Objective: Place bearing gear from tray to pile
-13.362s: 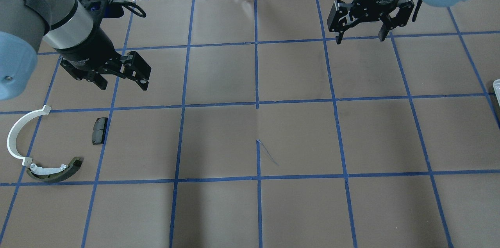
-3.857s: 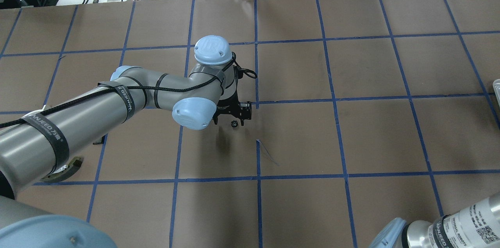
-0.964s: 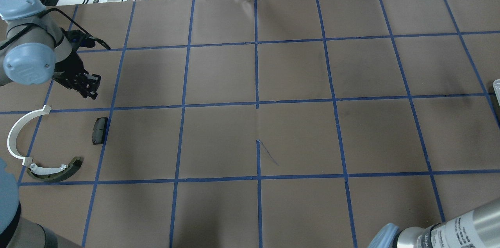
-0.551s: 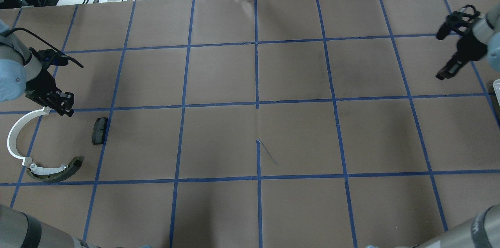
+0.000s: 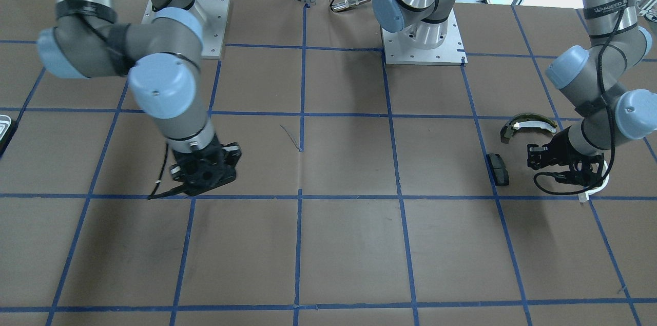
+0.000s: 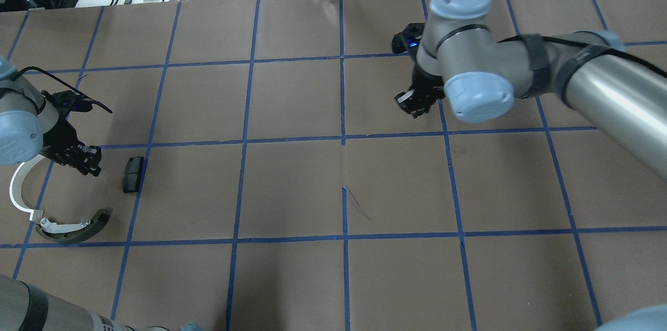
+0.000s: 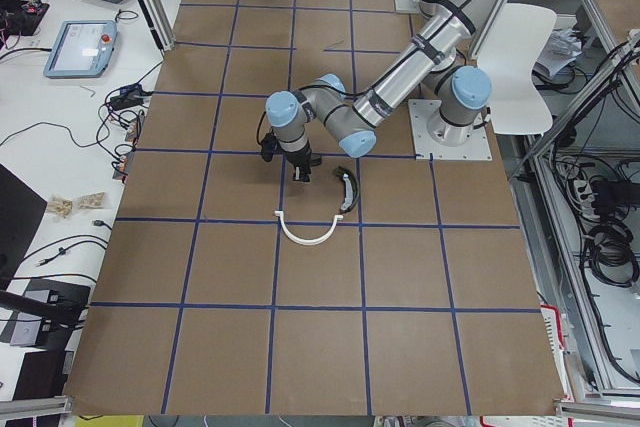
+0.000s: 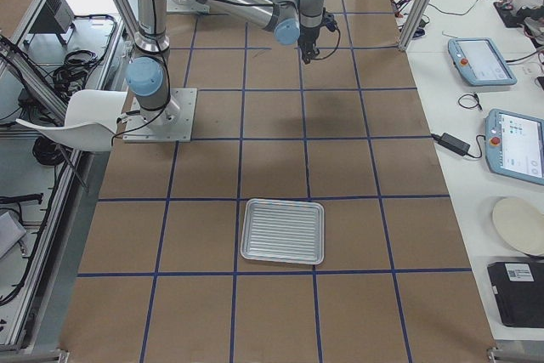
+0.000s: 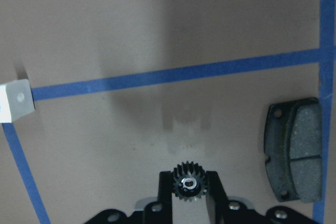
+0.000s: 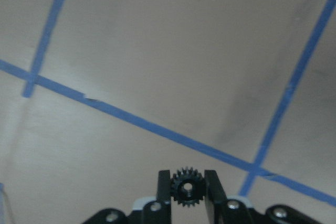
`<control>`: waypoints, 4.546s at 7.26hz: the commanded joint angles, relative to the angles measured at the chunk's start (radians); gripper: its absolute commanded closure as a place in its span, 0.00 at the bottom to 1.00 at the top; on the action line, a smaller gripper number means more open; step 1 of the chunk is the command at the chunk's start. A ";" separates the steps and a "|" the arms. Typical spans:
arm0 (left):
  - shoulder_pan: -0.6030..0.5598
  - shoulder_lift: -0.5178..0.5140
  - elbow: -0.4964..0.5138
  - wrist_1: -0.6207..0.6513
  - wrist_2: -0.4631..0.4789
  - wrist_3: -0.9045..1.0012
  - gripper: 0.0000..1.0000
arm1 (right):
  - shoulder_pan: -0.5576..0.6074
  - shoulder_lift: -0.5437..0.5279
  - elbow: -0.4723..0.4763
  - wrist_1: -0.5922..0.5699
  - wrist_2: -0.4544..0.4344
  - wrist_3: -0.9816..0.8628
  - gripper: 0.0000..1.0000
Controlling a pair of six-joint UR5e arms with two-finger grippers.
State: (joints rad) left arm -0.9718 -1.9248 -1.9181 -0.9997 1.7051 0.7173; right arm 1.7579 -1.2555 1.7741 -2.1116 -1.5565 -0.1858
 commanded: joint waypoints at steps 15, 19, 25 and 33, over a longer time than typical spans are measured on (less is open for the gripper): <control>-0.786 0.017 0.199 -0.202 -0.147 -0.875 0.00 | -0.195 -0.222 -0.283 0.498 0.012 0.227 0.00; -0.876 -0.066 0.159 -0.077 -0.190 -0.966 0.00 | -0.190 -0.191 -0.308 0.552 -0.016 0.167 0.00; -0.923 -0.094 0.108 -0.077 -0.193 -0.981 0.21 | -0.192 -0.288 -0.266 0.512 0.026 0.089 0.00; -0.920 -0.112 0.109 -0.089 -0.205 -0.958 1.00 | -0.192 -0.300 -0.242 0.524 0.012 0.086 0.00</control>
State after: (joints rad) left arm -1.8938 -2.0348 -1.8102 -1.0905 1.4975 -0.2474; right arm 1.5664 -1.5545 1.5313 -1.5902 -1.5438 -0.0975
